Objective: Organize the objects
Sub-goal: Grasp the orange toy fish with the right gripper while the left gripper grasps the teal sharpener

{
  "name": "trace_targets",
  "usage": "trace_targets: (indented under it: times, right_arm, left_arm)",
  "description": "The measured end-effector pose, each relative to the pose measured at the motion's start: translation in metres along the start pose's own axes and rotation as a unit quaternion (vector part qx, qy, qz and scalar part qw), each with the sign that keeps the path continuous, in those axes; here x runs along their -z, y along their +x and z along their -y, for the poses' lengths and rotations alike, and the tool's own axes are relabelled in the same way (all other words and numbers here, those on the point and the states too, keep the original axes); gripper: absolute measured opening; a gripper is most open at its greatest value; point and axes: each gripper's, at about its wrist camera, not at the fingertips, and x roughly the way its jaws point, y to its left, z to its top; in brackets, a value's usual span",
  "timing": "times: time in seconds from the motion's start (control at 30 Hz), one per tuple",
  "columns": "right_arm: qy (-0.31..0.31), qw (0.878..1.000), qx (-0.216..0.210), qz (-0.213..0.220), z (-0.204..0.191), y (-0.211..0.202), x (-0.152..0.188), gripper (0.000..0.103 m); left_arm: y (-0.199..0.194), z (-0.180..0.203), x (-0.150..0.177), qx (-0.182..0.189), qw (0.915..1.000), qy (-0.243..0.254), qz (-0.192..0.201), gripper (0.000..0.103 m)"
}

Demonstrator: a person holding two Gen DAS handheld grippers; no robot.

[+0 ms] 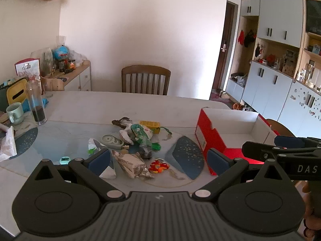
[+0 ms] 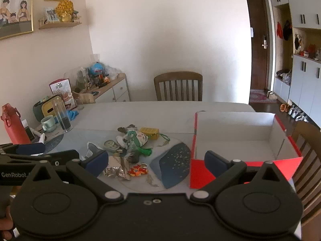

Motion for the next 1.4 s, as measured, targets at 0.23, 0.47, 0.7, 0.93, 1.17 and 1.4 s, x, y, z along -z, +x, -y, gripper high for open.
trace_targets:
  times: [0.23,0.47,0.7,0.93,1.17,1.4]
  right_arm:
    - [-0.02,0.999,-0.029,-0.005,-0.024,0.031,-0.011,0.1]
    - [-0.017,0.999,-0.034,-0.026,-0.041,0.065,-0.022,0.1]
    - [-0.01,0.999,-0.02,-0.045,-0.052,0.1,-0.027,0.097]
    - [0.0,0.996,0.006,-0.083,-0.053,0.139,-0.019,0.093]
    - [0.003,0.99,0.041,-0.134,-0.046,0.178,0.0,0.083]
    - [-0.002,0.983,0.058,-0.175,-0.045,0.208,0.017,0.082]
  left_arm:
    - [0.029,-0.027,-0.011,0.005,0.9999,0.003,-0.01,0.102]
    - [0.06,-0.054,-0.022,0.015,0.9995,0.007,-0.026,0.102]
    - [0.089,-0.085,-0.025,0.003,0.999,0.021,-0.038,0.102]
    - [0.116,-0.134,-0.016,-0.044,0.9969,0.014,-0.065,0.102]
    - [0.148,-0.184,0.004,-0.091,0.9906,-0.002,-0.102,0.1]
    - [0.179,-0.204,0.025,-0.107,0.985,-0.003,-0.136,0.096]
